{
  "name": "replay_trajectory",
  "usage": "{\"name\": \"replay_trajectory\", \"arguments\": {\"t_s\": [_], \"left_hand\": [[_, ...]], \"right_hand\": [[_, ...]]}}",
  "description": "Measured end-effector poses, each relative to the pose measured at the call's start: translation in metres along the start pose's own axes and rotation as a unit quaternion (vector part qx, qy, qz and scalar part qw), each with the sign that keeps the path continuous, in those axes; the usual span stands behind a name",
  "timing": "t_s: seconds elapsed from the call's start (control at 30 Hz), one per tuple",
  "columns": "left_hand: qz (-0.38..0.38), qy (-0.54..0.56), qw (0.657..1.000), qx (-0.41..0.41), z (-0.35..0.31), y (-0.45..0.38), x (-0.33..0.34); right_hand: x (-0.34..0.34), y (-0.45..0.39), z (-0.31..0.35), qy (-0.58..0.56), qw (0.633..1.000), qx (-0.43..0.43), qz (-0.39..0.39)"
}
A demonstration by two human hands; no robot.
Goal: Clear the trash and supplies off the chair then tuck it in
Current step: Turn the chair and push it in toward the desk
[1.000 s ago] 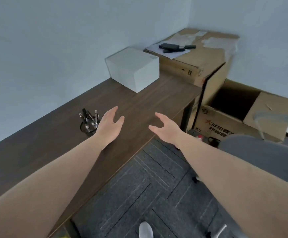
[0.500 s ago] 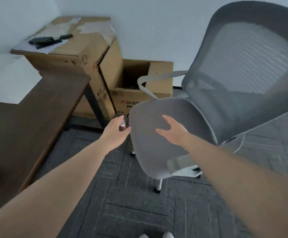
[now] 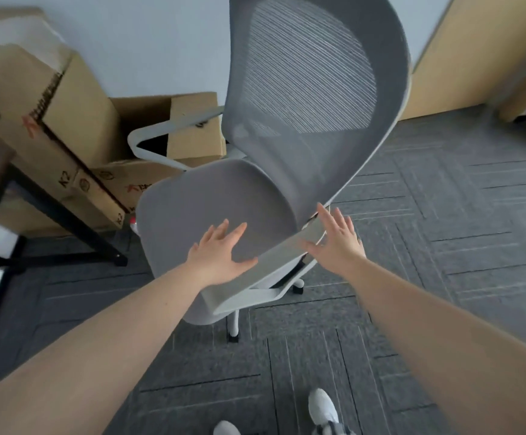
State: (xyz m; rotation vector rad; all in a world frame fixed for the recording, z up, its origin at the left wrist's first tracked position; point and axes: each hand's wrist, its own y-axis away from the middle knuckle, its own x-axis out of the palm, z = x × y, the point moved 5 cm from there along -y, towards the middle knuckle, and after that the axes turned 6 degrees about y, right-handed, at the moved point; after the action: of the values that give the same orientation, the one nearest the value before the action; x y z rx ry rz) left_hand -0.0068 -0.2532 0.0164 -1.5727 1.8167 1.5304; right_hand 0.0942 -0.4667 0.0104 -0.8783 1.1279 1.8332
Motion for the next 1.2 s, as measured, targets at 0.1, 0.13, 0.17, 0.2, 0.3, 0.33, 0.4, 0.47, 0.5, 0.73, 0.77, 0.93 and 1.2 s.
{"name": "replay_trajectory", "arguments": {"t_s": [0.1, 0.13, 0.17, 0.2, 0.3, 0.33, 0.4, 0.47, 0.5, 0.73, 0.77, 0.93, 1.2], "left_hand": [[0.001, -0.035, 0.999, -0.013, -0.02, -0.011, 0.015], [0.0, -0.036, 0.999, -0.018, -0.025, -0.014, 0.022], [-0.002, -0.036, 0.999, -0.023, -0.03, -0.017, 0.028], [-0.004, -0.036, 0.999, -0.029, -0.033, -0.02, 0.035], [-0.016, -0.027, 0.998, -0.051, -0.038, -0.028, 0.053], [-0.018, -0.02, 0.998, -0.057, -0.037, -0.031, 0.059], [-0.018, -0.017, 0.997, -0.067, -0.036, -0.035, 0.071], [-0.023, -0.056, 0.996, -0.072, -0.036, -0.036, 0.08], [-0.033, -0.083, 0.994, -0.07, -0.036, -0.035, 0.083], [-0.072, -0.124, 0.987, -0.066, -0.033, -0.03, 0.083], [-0.069, -0.12, 0.988, -0.068, -0.033, -0.028, 0.083], [-0.047, -0.118, 0.99, -0.059, -0.019, -0.011, 0.088], [-0.046, -0.106, 0.992, -0.047, 0.009, 0.057, 0.119]], "right_hand": [[-0.009, -0.016, -0.031, -0.066, 0.998, 0.012, -0.015], [-0.011, -0.023, -0.039, -0.076, 0.997, 0.012, -0.011], [-0.012, -0.03, -0.043, -0.084, 0.996, 0.007, -0.005], [-0.013, -0.039, -0.045, -0.094, 0.996, -0.001, 0.003], [-0.019, -0.062, -0.043, -0.152, 0.988, -0.018, 0.013], [-0.021, -0.067, -0.04, -0.173, 0.984, -0.03, 0.009], [-0.025, -0.075, -0.036, -0.216, 0.975, -0.05, 0.001], [-0.025, -0.081, -0.034, -0.252, 0.966, -0.056, 0.004], [-0.024, -0.083, -0.034, -0.265, 0.963, -0.057, 0.005], [-0.01, -0.086, -0.033, -0.291, 0.955, -0.037, -0.044], [-0.008, -0.084, -0.033, -0.298, 0.953, -0.03, -0.045], [0.004, -0.062, -0.033, -0.301, 0.953, -0.017, -0.036], [0.036, 0.013, -0.027, -0.287, 0.957, -0.011, -0.046]]}}
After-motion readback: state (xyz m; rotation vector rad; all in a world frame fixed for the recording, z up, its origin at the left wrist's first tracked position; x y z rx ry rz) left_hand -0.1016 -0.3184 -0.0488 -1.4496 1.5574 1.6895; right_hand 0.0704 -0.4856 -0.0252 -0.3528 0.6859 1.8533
